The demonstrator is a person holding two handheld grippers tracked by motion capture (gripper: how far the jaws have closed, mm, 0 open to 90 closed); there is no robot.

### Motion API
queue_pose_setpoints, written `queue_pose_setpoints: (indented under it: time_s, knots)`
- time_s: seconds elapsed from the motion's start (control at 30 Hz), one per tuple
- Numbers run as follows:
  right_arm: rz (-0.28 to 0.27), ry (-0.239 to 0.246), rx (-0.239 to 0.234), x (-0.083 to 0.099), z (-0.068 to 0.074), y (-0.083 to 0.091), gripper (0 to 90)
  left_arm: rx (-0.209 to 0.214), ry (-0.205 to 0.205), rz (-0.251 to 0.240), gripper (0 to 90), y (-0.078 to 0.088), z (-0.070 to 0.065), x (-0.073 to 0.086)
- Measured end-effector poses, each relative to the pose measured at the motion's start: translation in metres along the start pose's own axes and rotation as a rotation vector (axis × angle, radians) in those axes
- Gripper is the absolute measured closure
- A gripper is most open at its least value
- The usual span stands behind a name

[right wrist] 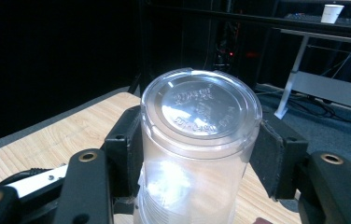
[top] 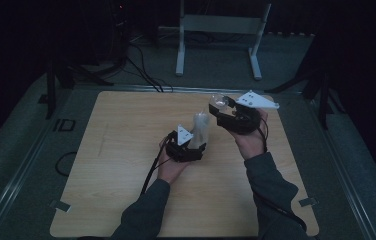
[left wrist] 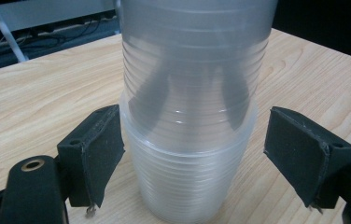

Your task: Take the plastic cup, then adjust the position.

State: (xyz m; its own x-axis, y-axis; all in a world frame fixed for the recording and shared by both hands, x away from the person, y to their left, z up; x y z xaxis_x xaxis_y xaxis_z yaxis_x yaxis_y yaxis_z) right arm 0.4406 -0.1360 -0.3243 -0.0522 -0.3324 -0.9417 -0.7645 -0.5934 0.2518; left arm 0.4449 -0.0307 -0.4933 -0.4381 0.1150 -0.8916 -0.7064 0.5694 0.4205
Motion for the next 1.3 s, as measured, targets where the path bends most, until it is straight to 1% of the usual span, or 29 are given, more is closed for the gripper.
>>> queue_pose_setpoints:
  time_s: [0.3,0.47,0.63,0.87,0.93,1.03,1.07,1.17,1.2,1.3]
  knots:
    - [0.006,-0.02,0.009,0.009,-0.009,0.006,41.3,-0.001,0.003,-0.007,19.3,0.005,0.001,0.0]
    - [0.014,-0.025,0.021,0.013,-0.014,0.01,41.3,0.003,0.007,0.0,19.0,0.006,0.001,0.002]
    - [0.019,-0.032,0.03,0.016,-0.018,0.012,41.3,0.004,0.009,-0.004,18.9,0.009,0.001,0.003]
    - [0.03,-0.047,0.043,0.026,-0.024,0.017,41.4,0.001,0.002,-0.01,18.8,0.013,0.002,0.002]
    - [0.032,-0.05,0.048,0.029,-0.026,0.018,41.4,0.002,0.008,-0.014,18.8,0.015,0.003,0.001]
    - [0.036,-0.058,0.051,0.033,-0.027,0.019,41.4,0.001,0.004,-0.013,18.9,0.016,0.003,0.001]
    - [0.042,-0.067,0.056,0.037,-0.03,0.019,41.4,0.005,0.002,-0.015,18.8,0.017,0.002,0.001]
    - [0.046,-0.074,0.061,0.042,-0.031,0.021,41.4,0.011,0.001,-0.021,18.8,0.019,0.0,0.001]
    - [0.049,-0.079,0.062,0.043,-0.032,0.021,41.4,0.011,-0.007,-0.026,18.8,0.021,-0.001,0.001]
    - [0.053,-0.084,0.066,0.047,-0.033,0.023,41.3,0.018,-0.005,-0.035,19.3,0.024,-0.004,0.0]
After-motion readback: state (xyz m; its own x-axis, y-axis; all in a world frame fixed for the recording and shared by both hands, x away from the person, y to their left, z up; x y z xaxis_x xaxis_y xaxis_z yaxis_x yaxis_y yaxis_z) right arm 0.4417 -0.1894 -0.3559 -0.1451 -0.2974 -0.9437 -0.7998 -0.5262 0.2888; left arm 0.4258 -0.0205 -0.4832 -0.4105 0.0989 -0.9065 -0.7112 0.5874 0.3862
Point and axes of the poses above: each handheld gripper's, and its own axes: y roughly backward along the jaws, x roughly out of its underside, z roughly to its left, the point moved 8 cm from there along -y, roughly forward along the jaws, and after that the axes turned 11 degrees about y, right-handed, at the moved point
